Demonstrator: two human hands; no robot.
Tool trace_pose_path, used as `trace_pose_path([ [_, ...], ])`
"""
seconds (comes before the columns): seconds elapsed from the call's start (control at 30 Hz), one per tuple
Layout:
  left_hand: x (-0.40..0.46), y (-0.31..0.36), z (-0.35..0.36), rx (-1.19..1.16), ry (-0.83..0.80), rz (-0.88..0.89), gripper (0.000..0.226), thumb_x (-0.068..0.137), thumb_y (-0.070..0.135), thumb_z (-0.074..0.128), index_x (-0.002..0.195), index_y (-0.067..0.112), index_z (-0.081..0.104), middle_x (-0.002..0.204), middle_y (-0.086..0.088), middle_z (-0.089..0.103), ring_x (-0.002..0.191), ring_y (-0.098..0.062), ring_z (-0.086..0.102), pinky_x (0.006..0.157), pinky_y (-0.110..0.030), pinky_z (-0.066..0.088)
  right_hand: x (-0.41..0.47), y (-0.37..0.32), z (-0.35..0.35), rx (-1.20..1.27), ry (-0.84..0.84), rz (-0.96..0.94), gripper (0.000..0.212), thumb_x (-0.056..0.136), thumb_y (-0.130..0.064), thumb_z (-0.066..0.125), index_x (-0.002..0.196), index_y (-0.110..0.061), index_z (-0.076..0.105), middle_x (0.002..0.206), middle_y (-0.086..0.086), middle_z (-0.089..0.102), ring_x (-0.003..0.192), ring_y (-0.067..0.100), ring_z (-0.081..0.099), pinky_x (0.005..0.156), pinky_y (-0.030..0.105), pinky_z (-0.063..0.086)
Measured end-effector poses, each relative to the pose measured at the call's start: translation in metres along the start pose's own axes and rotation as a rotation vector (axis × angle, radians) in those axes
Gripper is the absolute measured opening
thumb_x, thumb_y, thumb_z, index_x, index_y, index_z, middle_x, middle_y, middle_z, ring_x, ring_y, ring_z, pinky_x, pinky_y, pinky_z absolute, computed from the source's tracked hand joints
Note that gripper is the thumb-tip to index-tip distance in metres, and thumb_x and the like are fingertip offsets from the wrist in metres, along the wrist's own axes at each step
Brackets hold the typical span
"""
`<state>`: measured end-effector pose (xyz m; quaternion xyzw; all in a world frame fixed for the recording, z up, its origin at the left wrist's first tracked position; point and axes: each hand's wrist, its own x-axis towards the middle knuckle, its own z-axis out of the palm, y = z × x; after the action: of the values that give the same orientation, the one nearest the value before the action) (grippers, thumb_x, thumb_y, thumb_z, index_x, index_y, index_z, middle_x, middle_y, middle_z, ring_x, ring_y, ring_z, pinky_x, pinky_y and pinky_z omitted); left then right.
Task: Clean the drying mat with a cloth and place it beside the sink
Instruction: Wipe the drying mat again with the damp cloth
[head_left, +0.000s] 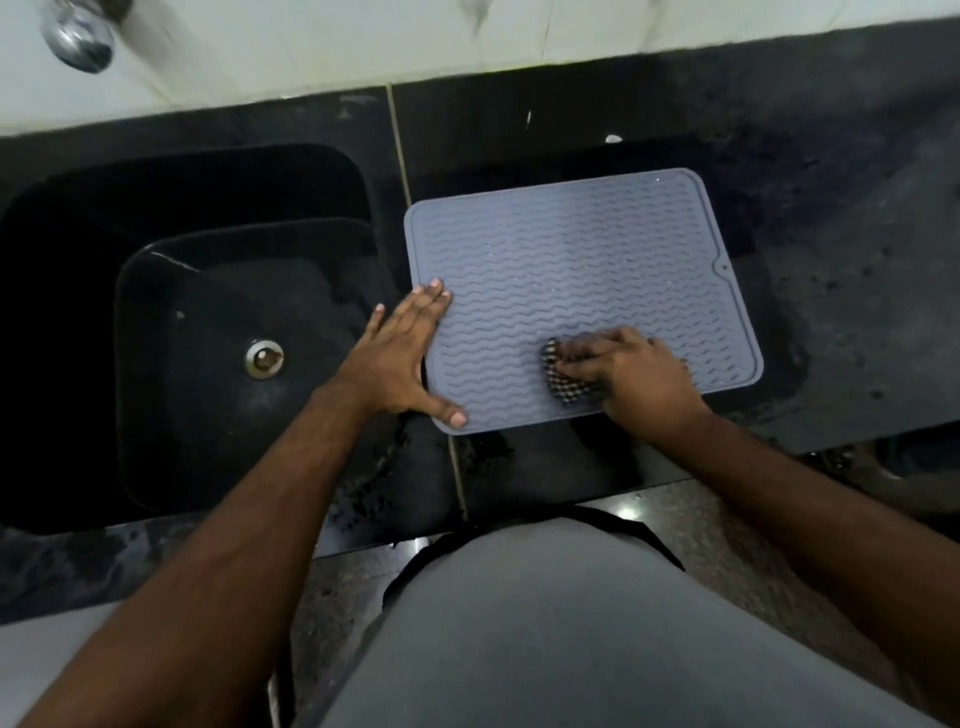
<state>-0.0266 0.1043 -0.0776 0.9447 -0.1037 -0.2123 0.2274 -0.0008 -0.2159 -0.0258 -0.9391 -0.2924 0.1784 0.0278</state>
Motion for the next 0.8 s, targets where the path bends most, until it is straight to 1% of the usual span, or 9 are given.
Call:
trace_pose_path([
  [0.07, 0.002, 0.001, -0.007, -0.052, -0.005, -0.009, 0.147, 0.051, 0.093, 0.069, 0.162, 0.030, -0.003, 0.170, 0.010, -0.009, 0.155, -0.008, -0.011, 0.125, -0.050, -0.009, 0.004, 0.004, -0.009, 0.078, -0.017, 0.073, 0.069, 0.078, -0.006, 0.064, 0.137, -0.042, 0.058, 0.147, -0.018, 0.051, 0.121, 0.025, 0.047, 0.098, 0.041, 0.044],
  [0.13, 0.007, 0.003, -0.016, -0.079, 0.064, -0.004, 0.143, 0.050, 0.094, 0.068, 0.162, 0.024, 0.013, 0.169, 0.003, 0.010, 0.154, -0.014, 0.006, 0.127, -0.053, 0.007, 0.018, -0.008, -0.016, 0.169, 0.098, 0.051, 0.071, 0.076, -0.002, 0.061, 0.138, -0.038, 0.058, 0.144, -0.012, 0.055, 0.117, 0.029, 0.049, 0.097, 0.044, 0.047],
  [0.17, 0.011, 0.005, -0.020, -0.077, 0.109, 0.012, 0.144, 0.049, 0.093, 0.069, 0.161, 0.022, 0.014, 0.168, 0.002, 0.012, 0.153, -0.015, 0.008, 0.127, -0.050, 0.010, 0.030, -0.018, -0.018, 0.216, 0.164, 0.012, 0.071, 0.077, 0.000, 0.059, 0.138, -0.036, 0.058, 0.144, -0.011, 0.055, 0.115, 0.029, 0.050, 0.096, 0.044, 0.047],
  [0.27, 0.019, 0.013, -0.021, -0.076, 0.117, 0.042, 0.158, 0.046, 0.088, 0.076, 0.163, 0.018, -0.004, 0.171, 0.001, -0.007, 0.157, -0.014, -0.008, 0.128, -0.042, 0.000, 0.073, -0.059, -0.018, 0.259, 0.209, -0.119, 0.065, 0.085, -0.002, 0.060, 0.142, -0.032, 0.055, 0.151, -0.010, 0.049, 0.121, 0.026, 0.048, 0.101, 0.044, 0.042],
  [0.37, 0.023, 0.013, -0.019, -0.107, 0.052, -0.014, 0.163, 0.044, 0.087, 0.077, 0.161, 0.022, -0.014, 0.171, 0.000, -0.007, 0.157, -0.014, -0.003, 0.128, -0.046, 0.003, 0.094, -0.081, 0.001, 0.154, 0.089, -0.174, 0.055, 0.097, -0.024, 0.056, 0.148, -0.038, 0.044, 0.159, -0.013, 0.036, 0.136, 0.024, 0.037, 0.108, 0.046, 0.033],
  [0.47, 0.024, 0.005, -0.023, -0.075, 0.048, -0.010, 0.160, 0.044, 0.092, 0.072, 0.162, 0.022, -0.011, 0.171, 0.002, -0.003, 0.156, -0.011, 0.001, 0.128, -0.042, 0.007, 0.086, -0.062, 0.011, 0.132, 0.110, -0.224, 0.048, 0.098, -0.031, 0.052, 0.145, -0.043, 0.047, 0.157, -0.016, 0.039, 0.135, 0.023, 0.038, 0.104, 0.046, 0.035],
  [0.63, 0.025, 0.004, -0.025, -0.093, 0.032, 0.016, 0.153, 0.051, 0.080, 0.083, 0.163, 0.023, -0.004, 0.171, 0.004, -0.001, 0.150, -0.002, -0.001, 0.126, -0.034, 0.004, 0.060, -0.003, -0.007, 0.073, 0.065, -0.100, 0.053, 0.092, -0.017, 0.056, 0.136, -0.046, 0.056, 0.152, -0.020, 0.044, 0.131, 0.022, 0.043, 0.102, 0.039, 0.034],
  [0.73, 0.030, 0.000, -0.041, -0.130, -0.021, 0.002, 0.147, 0.053, 0.077, 0.084, 0.163, 0.023, 0.003, 0.170, 0.002, 0.009, 0.155, -0.016, 0.010, 0.127, -0.044, 0.014, 0.059, 0.007, -0.023, 0.008, -0.047, 0.028, 0.051, 0.089, -0.014, 0.060, 0.132, -0.043, 0.061, 0.147, -0.016, 0.051, 0.126, 0.024, 0.045, 0.103, 0.041, 0.039],
  [0.8, 0.038, 0.000, -0.053, -0.071, -0.017, -0.002, 0.147, 0.047, 0.083, 0.079, 0.162, 0.025, 0.008, 0.167, 0.000, 0.017, 0.153, -0.022, 0.015, 0.125, -0.050, 0.021, 0.070, -0.010, -0.032, -0.031, 0.009, 0.004, 0.048, 0.085, -0.010, 0.061, 0.125, -0.036, 0.066, 0.134, -0.008, 0.063, 0.115, 0.026, 0.050, 0.097, 0.041, 0.044],
])
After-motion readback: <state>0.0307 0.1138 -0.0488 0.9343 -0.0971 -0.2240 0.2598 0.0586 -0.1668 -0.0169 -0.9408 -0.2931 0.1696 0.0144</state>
